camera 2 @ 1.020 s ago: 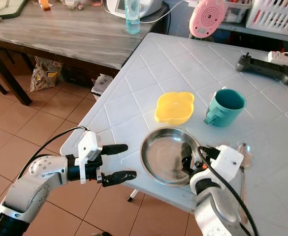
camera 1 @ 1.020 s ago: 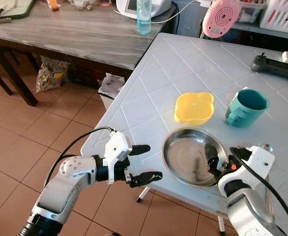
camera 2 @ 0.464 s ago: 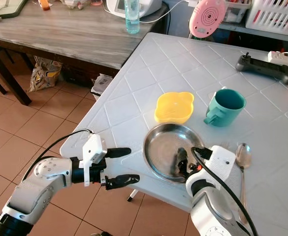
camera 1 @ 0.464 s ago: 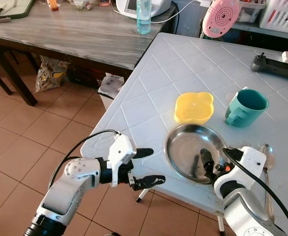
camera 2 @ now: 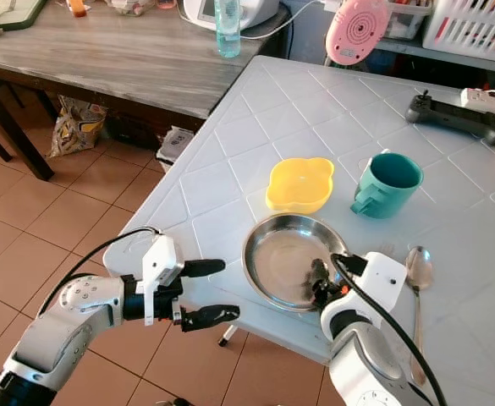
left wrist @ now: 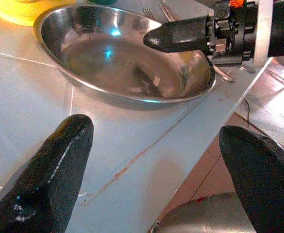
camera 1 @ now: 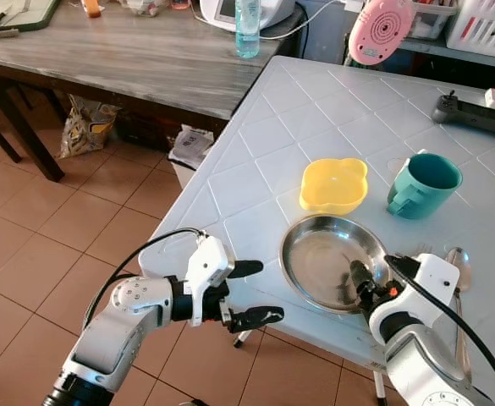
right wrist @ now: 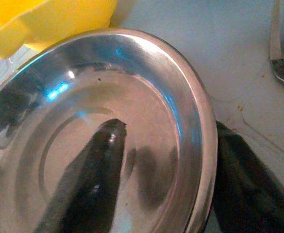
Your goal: Setting the table
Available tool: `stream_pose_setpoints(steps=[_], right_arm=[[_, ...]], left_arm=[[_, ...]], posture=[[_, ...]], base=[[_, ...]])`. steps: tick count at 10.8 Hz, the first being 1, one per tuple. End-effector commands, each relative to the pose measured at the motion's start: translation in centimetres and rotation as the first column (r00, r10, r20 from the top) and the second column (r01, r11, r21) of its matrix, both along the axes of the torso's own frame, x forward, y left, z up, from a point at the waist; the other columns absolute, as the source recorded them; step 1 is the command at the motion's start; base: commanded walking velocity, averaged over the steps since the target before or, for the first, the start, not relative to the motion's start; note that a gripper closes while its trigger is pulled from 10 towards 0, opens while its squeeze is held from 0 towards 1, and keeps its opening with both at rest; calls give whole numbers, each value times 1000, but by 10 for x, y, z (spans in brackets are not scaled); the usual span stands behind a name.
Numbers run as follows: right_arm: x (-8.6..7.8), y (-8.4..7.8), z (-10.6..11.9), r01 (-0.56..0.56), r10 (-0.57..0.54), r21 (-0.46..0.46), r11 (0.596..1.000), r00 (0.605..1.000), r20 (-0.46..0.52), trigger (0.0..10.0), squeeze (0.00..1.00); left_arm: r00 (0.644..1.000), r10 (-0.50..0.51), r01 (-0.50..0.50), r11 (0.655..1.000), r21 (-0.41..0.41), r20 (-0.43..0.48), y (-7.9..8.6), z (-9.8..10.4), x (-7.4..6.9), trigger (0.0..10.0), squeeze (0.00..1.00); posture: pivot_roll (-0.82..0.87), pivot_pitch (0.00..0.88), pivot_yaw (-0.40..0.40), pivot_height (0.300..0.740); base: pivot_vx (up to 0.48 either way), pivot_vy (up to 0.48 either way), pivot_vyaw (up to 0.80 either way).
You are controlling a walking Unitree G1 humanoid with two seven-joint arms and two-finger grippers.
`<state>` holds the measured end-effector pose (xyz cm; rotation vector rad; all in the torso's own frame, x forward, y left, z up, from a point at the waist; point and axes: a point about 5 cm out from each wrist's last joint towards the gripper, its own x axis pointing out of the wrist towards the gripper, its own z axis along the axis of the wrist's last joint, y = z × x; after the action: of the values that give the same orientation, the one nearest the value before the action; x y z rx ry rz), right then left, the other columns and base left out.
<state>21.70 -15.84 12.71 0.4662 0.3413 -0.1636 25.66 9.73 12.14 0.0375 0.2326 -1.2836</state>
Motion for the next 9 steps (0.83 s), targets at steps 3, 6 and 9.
stream_pose_setpoints(steps=[3,6,9], right_arm=[[-2,6,-3,23,-20,75,997,999,-36,0,0],[-2,7,-5,22,-18,87,996,999,-47,0,0],[-3,7,-7,25,-19,92,995,998,-57,0,0]], left_arm=[[1000,-9,9,1000,4,22,-3,10,0,10000,0],[1000,-11,10,1000,11,18,-3,13,0,10000,0],[998,-57,56,998,-12,-24,1,14,-4,10000,0]], posture=[[33,153,-1,740],[38,151,2,740],[39,153,5,740]], base=[[0,0,0],[0,0,0],[0,0,0]])
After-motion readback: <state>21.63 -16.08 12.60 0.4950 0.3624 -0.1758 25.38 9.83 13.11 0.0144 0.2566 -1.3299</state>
